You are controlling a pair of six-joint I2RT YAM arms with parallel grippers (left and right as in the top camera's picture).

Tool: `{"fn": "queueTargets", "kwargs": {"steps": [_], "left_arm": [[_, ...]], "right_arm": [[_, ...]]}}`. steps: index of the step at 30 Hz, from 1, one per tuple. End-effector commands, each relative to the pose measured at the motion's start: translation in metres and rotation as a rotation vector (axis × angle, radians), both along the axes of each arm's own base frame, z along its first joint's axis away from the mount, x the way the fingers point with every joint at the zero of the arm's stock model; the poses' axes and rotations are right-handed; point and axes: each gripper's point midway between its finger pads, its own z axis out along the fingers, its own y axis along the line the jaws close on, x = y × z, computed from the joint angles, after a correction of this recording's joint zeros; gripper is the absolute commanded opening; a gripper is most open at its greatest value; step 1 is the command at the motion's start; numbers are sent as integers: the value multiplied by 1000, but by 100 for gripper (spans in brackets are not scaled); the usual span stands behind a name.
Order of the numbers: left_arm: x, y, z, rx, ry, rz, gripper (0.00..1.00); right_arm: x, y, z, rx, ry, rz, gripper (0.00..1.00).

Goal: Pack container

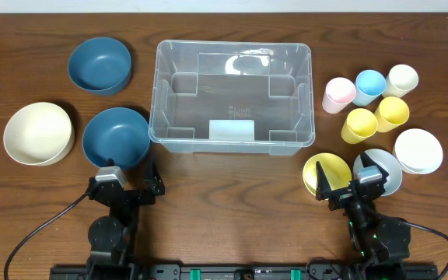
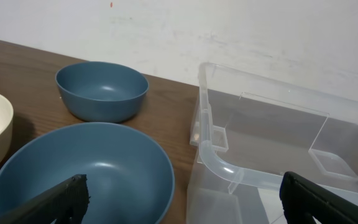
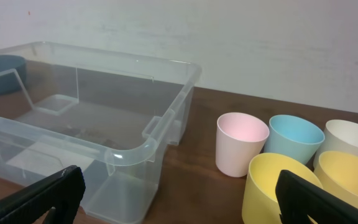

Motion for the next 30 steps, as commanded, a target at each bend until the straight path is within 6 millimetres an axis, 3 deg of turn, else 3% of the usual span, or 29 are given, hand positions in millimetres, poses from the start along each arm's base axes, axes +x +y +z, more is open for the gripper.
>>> {"fn": "queueTargets", "kwargs": {"steps": [1, 12, 15, 20, 24, 30], "left_arm": [[-1, 3, -18, 20, 52, 13, 98], [-1, 3, -18, 20, 52, 13, 98], [-1, 3, -18, 20, 52, 13, 98], [-1, 3, -18, 20, 52, 13, 98], [-1, 3, -18, 20, 52, 13, 98], [-1, 3, -18, 20, 52, 13, 98]], "right_arm": [[1, -6, -1, -18, -4, -27, 99], [1, -6, -1, -18, -4, -27, 99], [3, -19, -2, -43, -3, -104, 99], [4, -24, 0, -43, -11, -131, 99], [2, -10, 19, 38, -67, -50, 99], [-9, -9, 89, 126, -171, -36, 99]]}}
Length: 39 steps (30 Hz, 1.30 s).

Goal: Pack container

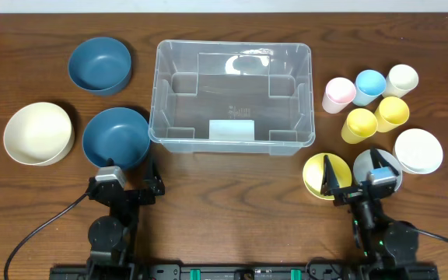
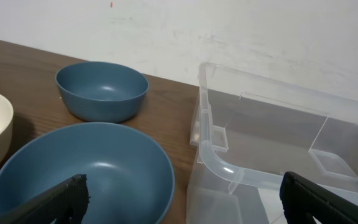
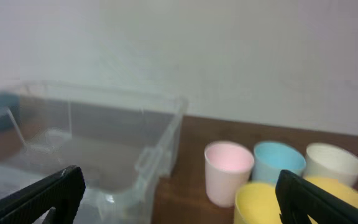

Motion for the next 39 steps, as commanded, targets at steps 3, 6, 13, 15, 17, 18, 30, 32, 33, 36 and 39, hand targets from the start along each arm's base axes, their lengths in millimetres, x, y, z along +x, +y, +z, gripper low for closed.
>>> {"fn": "queueTargets", "kwargs": {"steps": [3, 6, 13, 15, 17, 18, 30, 32, 33, 36, 39], "left_arm": [[-1, 3, -18, 20, 52, 13, 98], [-1, 3, -18, 20, 52, 13, 98], [-1, 3, -18, 20, 52, 13, 98], [-1, 3, -18, 20, 52, 13, 98], [-1, 3, -18, 20, 52, 13, 98], [-1, 3, -18, 20, 52, 13, 98], [-1, 3, -18, 20, 52, 13, 98], [-1, 3, -18, 20, 52, 13, 98], [-1, 3, -18, 20, 52, 13, 98], [-1, 3, -18, 20, 52, 13, 98], [-1, 3, -18, 20, 52, 13, 98]], "right_arm": [[-8, -2, 74, 47, -13, 3, 99], [0, 1, 100, 34, 84, 16, 99], [27, 21, 145, 16, 418, 109, 99], [27, 29, 150, 25, 501, 154, 99], [24, 43, 148, 41, 586, 237, 99], [23, 47, 142, 47, 632, 258, 99], [-13, 6, 36, 248, 1216, -149, 80], [-27, -13, 14, 315, 1298, -345, 84], [-33, -19, 3, 338, 1329, -419, 85], [-45, -25, -28, 396, 1399, -534, 89], [-53, -26, -62, 452, 1455, -611, 90]]}}
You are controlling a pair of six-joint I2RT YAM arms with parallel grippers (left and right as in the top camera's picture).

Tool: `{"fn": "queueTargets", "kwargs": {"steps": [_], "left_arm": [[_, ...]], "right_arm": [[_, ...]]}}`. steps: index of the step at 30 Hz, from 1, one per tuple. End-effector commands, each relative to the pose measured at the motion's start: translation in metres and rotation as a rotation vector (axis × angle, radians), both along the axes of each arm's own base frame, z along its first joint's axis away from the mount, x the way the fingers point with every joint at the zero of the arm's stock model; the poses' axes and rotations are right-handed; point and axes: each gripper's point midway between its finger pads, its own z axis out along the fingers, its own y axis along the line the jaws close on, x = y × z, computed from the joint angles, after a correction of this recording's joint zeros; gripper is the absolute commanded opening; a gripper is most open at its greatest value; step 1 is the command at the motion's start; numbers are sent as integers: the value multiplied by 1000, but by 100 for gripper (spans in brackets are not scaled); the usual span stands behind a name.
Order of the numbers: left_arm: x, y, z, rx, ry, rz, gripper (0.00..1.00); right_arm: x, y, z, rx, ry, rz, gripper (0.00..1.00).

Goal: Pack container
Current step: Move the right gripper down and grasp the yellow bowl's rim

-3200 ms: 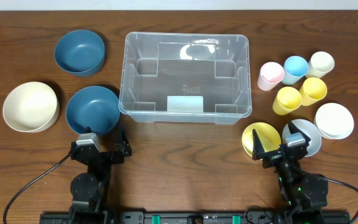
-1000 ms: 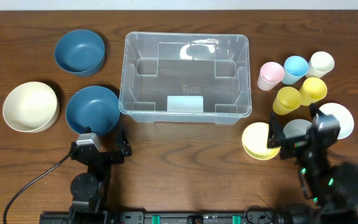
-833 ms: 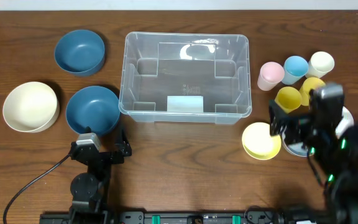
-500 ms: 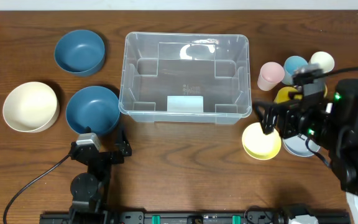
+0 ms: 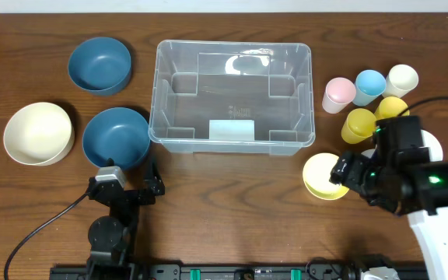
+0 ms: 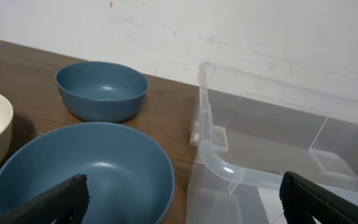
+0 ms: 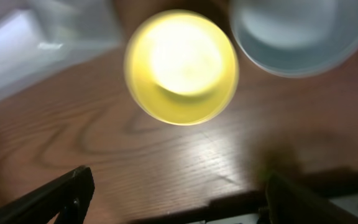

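Observation:
The clear plastic container (image 5: pixel 232 93) stands empty at the table's middle back. Left of it are two dark blue bowls (image 5: pixel 99 64) (image 5: pixel 115 138) and a cream bowl (image 5: pixel 39 134). My left gripper (image 6: pixel 185 208) rests open at the front edge, behind the near blue bowl (image 6: pixel 82 174). The right arm (image 5: pixel 395 167) is raised over the right side. Its gripper (image 7: pixel 176 202) is open and empty, looking straight down on a yellow bowl (image 7: pixel 181 65) and a light blue bowl (image 7: pixel 297 31).
Cups stand at the back right: pink (image 5: pixel 338 95), blue (image 5: pixel 370 84), white (image 5: pixel 402 79) and two yellow (image 5: pixel 359 124). A white bowl (image 5: pixel 426 144) lies partly under the right arm. The yellow bowl (image 5: pixel 323 176) sits just in front of the container's right corner.
The right arm was low at the front edge facing the cups; now it is raised, its camera pointing down at the yellow and light blue bowls. The left arm is unchanged.
Both arms rested open at the front edge, facing the container. Then the right wrist was shifted a little to the right and its view was tilted higher. Now it hangs above the right-hand bowls. No object has moved.

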Motion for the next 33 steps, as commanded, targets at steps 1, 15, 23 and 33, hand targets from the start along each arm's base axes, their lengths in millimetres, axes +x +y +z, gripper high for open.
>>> {"fn": "queueTargets", "kwargs": {"steps": [1, 15, 23, 33], "left_arm": [[-1, 3, -18, 20, 51, 15, 98], [-1, 3, -18, 20, 51, 15, 98], [-1, 3, -18, 20, 51, 15, 98], [-1, 3, -18, 20, 51, 15, 98]], "right_arm": [[-11, -16, -37, -26, 86, -248, 87], [-18, -15, -130, 32, 102, -468, 72], [2, -14, -143, 61, -4, -468, 68], [-7, -16, -155, 50, 14, -462, 35]]}}
